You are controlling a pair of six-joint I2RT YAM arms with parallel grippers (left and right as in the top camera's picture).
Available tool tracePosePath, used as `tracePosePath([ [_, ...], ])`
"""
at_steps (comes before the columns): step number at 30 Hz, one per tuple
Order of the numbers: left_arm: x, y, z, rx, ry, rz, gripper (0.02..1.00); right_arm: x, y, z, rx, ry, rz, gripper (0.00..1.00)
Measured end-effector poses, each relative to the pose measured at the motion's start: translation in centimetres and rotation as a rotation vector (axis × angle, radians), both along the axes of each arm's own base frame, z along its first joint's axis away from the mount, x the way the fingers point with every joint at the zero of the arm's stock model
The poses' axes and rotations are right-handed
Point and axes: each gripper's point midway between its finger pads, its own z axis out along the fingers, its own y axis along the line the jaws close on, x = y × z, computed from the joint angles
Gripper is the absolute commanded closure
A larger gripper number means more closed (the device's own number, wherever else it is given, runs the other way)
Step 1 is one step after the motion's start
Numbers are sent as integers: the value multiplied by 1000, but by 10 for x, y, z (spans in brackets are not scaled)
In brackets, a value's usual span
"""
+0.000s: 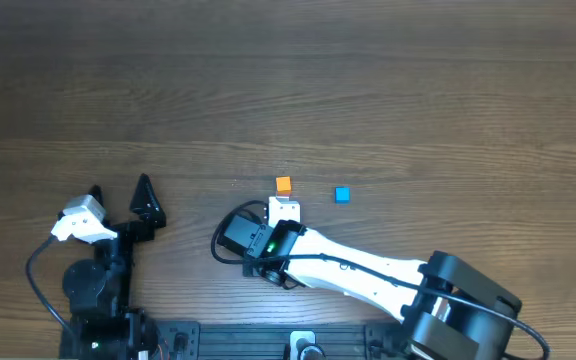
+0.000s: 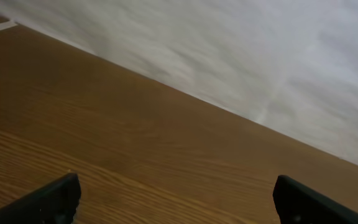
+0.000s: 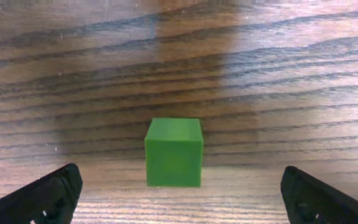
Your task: Stack Cubes
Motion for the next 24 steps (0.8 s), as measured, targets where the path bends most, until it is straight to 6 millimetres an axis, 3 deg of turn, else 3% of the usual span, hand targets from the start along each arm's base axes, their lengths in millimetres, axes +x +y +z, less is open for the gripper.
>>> tracePosePath([
  [14, 0, 0, 0, 0, 0, 0, 18, 10, 12, 0, 41, -44, 18, 75],
  [24, 0, 0, 0, 0, 0, 0, 18, 10, 3, -7, 23, -40, 10, 130],
])
